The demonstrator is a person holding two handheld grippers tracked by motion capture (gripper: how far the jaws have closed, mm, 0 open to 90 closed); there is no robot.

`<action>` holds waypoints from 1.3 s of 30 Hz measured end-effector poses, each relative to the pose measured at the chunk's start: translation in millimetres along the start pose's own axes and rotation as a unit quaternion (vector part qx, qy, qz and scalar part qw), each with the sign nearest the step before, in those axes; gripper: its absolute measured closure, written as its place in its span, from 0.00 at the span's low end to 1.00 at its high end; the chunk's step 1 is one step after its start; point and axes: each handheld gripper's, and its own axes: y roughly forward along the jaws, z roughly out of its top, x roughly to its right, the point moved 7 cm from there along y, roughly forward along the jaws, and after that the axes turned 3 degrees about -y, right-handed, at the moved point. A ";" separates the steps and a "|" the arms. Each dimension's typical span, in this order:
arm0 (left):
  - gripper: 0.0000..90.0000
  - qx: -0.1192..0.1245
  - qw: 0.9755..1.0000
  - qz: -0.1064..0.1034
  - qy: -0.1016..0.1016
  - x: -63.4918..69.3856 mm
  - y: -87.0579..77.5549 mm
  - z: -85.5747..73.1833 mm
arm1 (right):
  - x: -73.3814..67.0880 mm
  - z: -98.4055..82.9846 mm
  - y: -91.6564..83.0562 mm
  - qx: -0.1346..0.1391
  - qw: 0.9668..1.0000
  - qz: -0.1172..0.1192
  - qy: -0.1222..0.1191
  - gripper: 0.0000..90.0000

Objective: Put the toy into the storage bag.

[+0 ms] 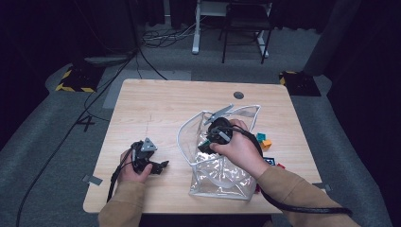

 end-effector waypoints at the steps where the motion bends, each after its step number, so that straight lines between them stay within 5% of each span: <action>1: 0.15 0.000 1.000 0.000 0.000 0.0 0.0 0.0 | 0.0 0.0 0.0 0.000 1.000 0.000 0.000 0.53; 9: 0.15 0.000 1.000 0.000 -0.001 0.1 0.0 0.0 | -1.8 -3.8 2.4 -0.014 1.000 0.010 0.006 0.49; 13: 0.15 0.000 1.000 -0.001 -0.001 0.2 0.0 0.0 | -1.7 4.2 -5.2 0.024 1.000 0.016 0.009 0.37; 19: 0.15 0.000 1.000 -0.001 -0.002 0.1 0.0 0.0 | -4.4 15.6 -20.8 0.074 0.997 0.021 -0.006 0.35; 25: 0.15 0.000 1.000 0.000 -0.002 0.1 0.1 0.0 | -3.4 24.6 -49.9 0.133 0.991 0.013 -0.016 0.37; 31: 0.15 0.000 1.000 0.000 -0.001 0.1 0.1 0.0 | 3.4 25.0 -76.9 0.170 0.985 0.000 -0.011 0.37; 39: 0.15 0.000 1.000 0.002 0.000 -0.1 0.1 0.0 | 15.9 13.8 -101.1 0.185 0.982 -0.022 -0.002 0.37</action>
